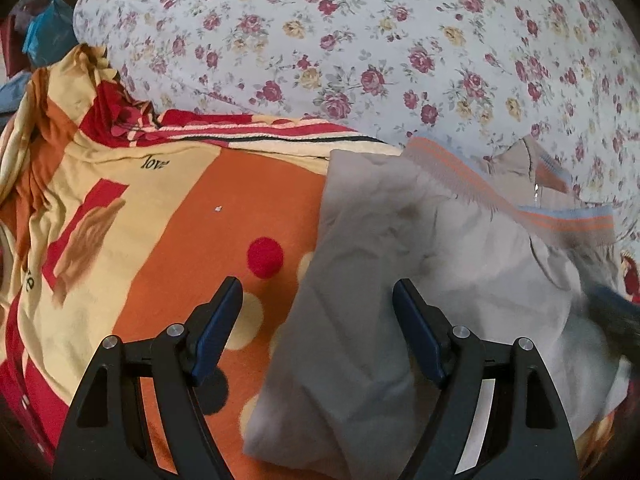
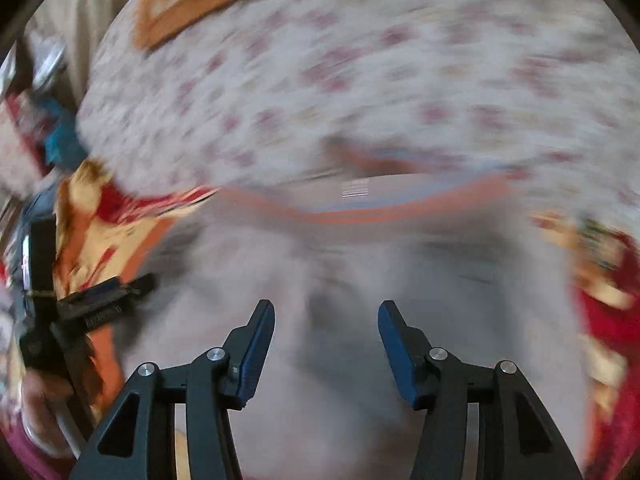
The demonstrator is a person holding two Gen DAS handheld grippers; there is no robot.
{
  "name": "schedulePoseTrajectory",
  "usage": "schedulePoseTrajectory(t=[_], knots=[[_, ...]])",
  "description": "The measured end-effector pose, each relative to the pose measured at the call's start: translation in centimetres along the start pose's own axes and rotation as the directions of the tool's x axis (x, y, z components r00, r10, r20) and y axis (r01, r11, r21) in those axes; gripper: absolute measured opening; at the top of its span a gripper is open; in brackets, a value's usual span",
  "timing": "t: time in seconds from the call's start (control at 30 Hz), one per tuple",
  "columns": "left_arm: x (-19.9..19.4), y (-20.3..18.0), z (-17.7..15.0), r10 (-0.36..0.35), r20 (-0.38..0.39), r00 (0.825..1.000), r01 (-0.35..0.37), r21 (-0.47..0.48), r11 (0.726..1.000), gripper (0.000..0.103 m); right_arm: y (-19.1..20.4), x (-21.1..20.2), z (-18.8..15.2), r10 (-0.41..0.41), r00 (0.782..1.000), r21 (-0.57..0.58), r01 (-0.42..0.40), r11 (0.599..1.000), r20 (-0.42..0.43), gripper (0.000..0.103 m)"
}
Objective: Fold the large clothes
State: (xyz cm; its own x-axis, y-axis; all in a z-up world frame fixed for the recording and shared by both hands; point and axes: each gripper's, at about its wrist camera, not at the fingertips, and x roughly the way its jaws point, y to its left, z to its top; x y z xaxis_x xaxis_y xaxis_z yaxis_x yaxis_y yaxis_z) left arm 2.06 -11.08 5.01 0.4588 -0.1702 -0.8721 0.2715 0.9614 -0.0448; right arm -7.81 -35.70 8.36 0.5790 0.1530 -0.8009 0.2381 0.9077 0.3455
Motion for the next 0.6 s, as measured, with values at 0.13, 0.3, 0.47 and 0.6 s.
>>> schedulePoseTrajectory(t=[0.13,0.3,0.47,0.6], knots=[[-0.1,0.8,0.3,0.010,0.001,1.000,-0.010,-0.010,1.000,0.078,4.1,8.6,2.2,-0.006,0.994,-0.021,0.004,1.000,-0.112,0.051],[0.2,1.0,0.9,-0.004,0.000,1.000,0.004,-0.007,1.000,0.078,2.7,13.5,4.1,-0.146,0.989,0.057,0.146,0.988,-0.006,0.048],[1.0,0.7,0.7,0.027,-0.006,1.000,-0.027,0.005,1.000,0.078,2.3,12.8,3.9,-0.126,0.992,0.083,0.126,0.989,-0.001,0.049],[0.8,0.5,0.5,0.044,0.011,0.999,-0.044,0.017,0.999,0.078,1.8,8.7,2.2,-0.074,0.997,0.059,0.075,0.995,-0.007,0.050]])
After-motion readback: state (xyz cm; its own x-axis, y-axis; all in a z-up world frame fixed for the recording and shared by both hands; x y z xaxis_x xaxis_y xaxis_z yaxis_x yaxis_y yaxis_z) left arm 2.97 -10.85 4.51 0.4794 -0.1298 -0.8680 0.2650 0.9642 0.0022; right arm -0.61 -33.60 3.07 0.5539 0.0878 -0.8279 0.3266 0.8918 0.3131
